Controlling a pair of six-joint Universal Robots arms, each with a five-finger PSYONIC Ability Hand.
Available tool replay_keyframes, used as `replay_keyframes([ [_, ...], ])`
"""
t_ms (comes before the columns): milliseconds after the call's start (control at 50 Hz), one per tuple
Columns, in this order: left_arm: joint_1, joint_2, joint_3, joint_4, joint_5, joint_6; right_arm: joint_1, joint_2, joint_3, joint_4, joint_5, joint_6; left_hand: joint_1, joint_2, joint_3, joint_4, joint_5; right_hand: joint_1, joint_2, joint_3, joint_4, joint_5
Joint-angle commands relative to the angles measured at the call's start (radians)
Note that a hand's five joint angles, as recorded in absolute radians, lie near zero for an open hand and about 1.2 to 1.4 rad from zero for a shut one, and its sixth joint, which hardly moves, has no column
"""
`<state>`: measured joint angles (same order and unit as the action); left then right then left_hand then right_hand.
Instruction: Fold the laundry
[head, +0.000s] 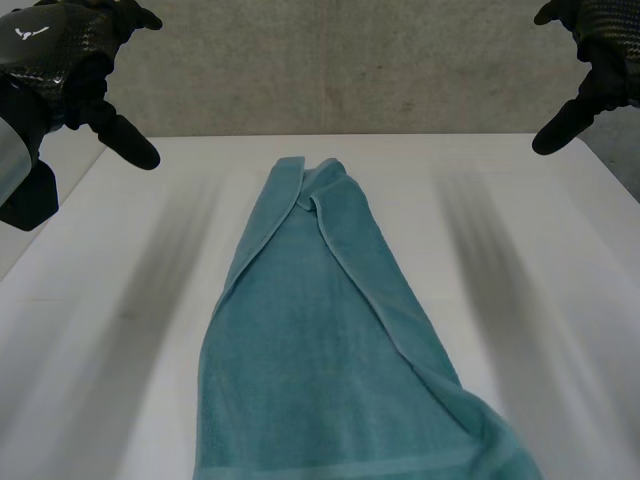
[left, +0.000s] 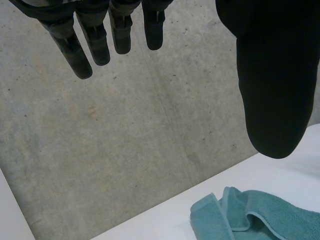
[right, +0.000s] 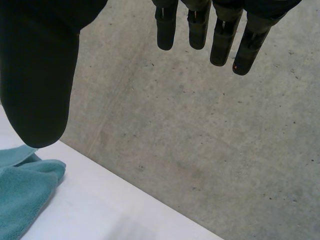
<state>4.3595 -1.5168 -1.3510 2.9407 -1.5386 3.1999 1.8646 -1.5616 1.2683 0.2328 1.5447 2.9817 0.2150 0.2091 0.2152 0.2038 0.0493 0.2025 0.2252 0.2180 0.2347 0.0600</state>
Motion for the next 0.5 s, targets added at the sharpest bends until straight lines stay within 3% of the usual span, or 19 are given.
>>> replay_keyframes([
  [20,0.002,-0.002,0.0,0.0,0.0,0.0,0.004,0.006,0.009,-0.01,-0.009,-0.006,-0.04,-0.034,-0.04,-0.028,-0.048,-0.028,-0.051,-0.043,-0.06,-0.06],
  [80,0.002,-0.003,-0.002,0.0,0.0,0.0,0.005,0.011,0.011,-0.012,-0.021,-0.012,-0.04,-0.034,-0.04,-0.028,-0.048,-0.028,-0.051,-0.043,-0.06,-0.06],
  [240,0.005,-0.019,-0.002,0.003,0.0,0.005,0.042,0.081,0.077,0.002,-0.162,-0.105,-0.04,-0.034,-0.04,-0.028,-0.048,-0.028,-0.051,-0.043,-0.06,-0.06],
  [420,0.005,-0.08,-0.019,0.027,-0.002,0.006,0.091,0.193,0.089,0.039,-0.136,-0.142,-0.04,-0.034,-0.04,-0.028,-0.048,-0.028,-0.051,-0.043,-0.06,-0.06],
  [500,0.003,-0.112,-0.028,0.049,-0.003,0.006,0.119,0.264,0.141,0.051,-0.118,-0.075,-0.04,-0.034,-0.04,-0.028,-0.048,-0.028,-0.051,-0.043,-0.06,-0.06],
])
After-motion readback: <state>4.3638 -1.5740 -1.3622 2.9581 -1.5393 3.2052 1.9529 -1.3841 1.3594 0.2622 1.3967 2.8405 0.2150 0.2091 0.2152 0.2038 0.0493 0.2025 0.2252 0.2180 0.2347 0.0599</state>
